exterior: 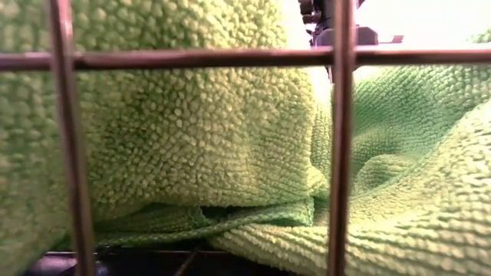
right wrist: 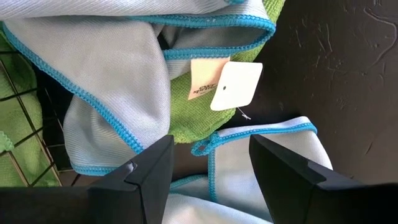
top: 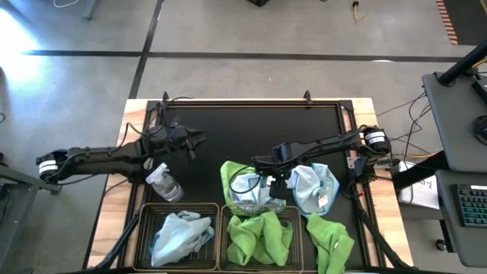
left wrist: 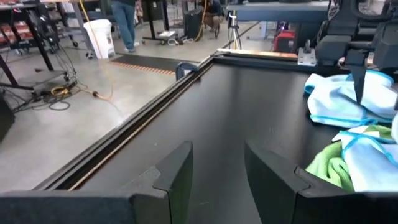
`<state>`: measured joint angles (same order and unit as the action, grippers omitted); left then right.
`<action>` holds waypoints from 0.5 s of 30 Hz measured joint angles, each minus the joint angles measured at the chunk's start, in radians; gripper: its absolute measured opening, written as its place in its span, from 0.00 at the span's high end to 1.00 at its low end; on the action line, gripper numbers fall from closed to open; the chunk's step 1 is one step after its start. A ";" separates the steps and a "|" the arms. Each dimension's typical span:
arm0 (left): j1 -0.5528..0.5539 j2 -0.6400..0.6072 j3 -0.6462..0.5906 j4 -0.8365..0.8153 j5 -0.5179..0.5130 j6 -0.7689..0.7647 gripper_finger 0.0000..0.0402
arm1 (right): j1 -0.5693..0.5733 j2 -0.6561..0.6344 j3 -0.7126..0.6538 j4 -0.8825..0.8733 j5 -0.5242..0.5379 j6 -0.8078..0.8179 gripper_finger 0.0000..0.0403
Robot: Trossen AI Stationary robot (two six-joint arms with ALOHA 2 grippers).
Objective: Sort microfiber towel by color & place in baskets
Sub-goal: Put the right blue towel into the left wire basket
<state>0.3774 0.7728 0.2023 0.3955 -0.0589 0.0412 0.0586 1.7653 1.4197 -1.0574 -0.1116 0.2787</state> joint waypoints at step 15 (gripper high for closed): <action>0.089 0.130 -0.030 0.014 -0.122 -0.054 0.68 | 0.000 0.000 0.000 0.019 0.000 0.001 0.49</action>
<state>0.4663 0.9030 0.1719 0.4097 -0.1806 -0.0131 0.0586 1.7653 1.4197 -1.0386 -0.1120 0.2794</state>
